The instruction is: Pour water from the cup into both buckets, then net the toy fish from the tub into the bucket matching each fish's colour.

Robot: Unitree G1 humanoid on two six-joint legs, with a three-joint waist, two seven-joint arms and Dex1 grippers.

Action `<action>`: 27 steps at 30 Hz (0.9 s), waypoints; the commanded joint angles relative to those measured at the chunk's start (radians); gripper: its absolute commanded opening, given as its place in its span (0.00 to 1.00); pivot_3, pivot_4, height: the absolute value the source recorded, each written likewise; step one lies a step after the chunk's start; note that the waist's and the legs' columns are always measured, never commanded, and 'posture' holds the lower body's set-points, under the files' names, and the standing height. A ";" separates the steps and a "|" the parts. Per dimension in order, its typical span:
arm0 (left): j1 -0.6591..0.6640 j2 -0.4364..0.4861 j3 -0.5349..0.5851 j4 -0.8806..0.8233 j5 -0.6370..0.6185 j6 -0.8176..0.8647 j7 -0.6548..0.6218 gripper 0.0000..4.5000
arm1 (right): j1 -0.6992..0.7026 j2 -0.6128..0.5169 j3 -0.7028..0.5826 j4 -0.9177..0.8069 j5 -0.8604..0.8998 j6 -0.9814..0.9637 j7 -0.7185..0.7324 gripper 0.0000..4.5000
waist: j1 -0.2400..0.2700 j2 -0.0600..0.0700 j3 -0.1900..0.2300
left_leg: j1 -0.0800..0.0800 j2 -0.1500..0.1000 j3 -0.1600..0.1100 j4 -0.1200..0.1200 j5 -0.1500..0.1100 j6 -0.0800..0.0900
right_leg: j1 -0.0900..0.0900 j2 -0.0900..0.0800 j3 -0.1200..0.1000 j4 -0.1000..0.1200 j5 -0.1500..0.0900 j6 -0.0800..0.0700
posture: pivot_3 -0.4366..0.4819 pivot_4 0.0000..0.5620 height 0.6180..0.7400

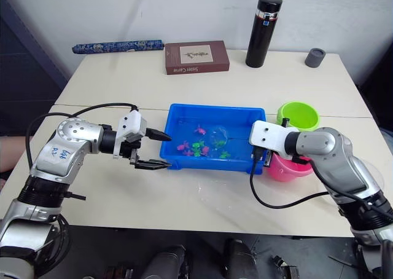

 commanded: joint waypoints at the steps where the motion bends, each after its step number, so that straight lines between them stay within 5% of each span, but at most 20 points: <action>1: -0.014 0.009 0.028 0.000 -0.003 -0.006 0.005 0.99 | -0.001 -0.002 -0.017 -0.023 -0.003 -0.026 0.017 0.00 | 0.000 0.000 0.000 | 0.000 0.000 0.000 0.000 0.000 0.000 | 0.000 0.000 0.000 0.000 0.000 0.000 | 0.48 0.27 1.00; 27: -0.029 0.004 0.032 0.041 0.002 -0.034 0.019 0.99 | 0.072 0.074 -0.206 -0.203 0.338 0.425 0.036 0.00 | 0.001 0.000 0.000 | 0.000 0.000 0.000 0.000 0.000 0.000 | 0.000 0.000 0.000 0.000 0.000 0.000 | 0.48 0.27 1.00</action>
